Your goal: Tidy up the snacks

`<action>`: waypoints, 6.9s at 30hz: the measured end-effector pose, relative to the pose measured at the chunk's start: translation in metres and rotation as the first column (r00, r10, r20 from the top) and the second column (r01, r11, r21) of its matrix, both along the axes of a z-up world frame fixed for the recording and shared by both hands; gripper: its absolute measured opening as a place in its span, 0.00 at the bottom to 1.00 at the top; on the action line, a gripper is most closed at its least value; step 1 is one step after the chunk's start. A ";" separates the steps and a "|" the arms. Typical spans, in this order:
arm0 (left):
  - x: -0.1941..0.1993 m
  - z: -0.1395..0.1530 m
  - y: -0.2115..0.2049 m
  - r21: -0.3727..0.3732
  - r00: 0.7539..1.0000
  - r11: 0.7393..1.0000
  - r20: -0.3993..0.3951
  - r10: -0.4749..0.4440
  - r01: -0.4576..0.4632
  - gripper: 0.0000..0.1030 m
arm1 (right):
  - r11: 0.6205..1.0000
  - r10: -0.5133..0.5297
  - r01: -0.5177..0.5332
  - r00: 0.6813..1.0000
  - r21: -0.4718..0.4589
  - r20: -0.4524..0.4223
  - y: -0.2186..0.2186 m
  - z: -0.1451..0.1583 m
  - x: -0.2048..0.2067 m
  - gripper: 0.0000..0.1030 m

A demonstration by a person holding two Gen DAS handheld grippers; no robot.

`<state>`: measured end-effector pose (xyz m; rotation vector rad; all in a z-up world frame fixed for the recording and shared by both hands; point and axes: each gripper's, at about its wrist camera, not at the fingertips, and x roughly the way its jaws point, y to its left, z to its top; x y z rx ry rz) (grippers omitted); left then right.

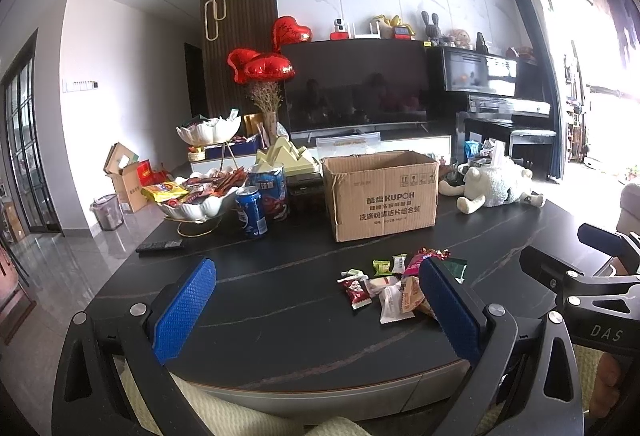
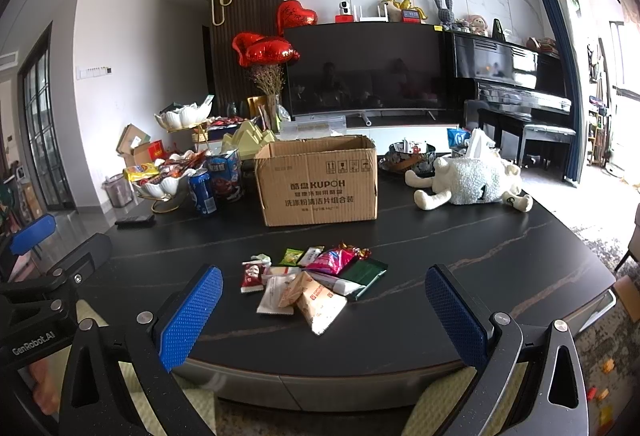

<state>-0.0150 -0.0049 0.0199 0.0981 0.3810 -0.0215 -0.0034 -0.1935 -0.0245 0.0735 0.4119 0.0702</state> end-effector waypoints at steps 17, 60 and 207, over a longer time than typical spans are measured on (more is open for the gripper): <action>0.005 -0.004 -0.006 -0.005 1.000 1.000 -0.021 -0.009 0.009 1.00 | 1.000 0.007 -0.007 1.000 0.005 -0.019 0.004 0.001 0.004 0.99; 0.148 -0.121 -0.045 -0.145 0.895 0.959 -0.347 -0.279 0.242 0.41 | 0.904 0.364 -0.416 0.871 -0.102 -0.328 0.019 -0.111 0.156 0.61; 0.309 0.011 -0.035 -0.077 0.978 0.985 -0.125 -0.165 0.157 0.53 | 0.988 0.151 -0.145 0.977 0.052 -0.153 -0.011 0.026 0.320 0.60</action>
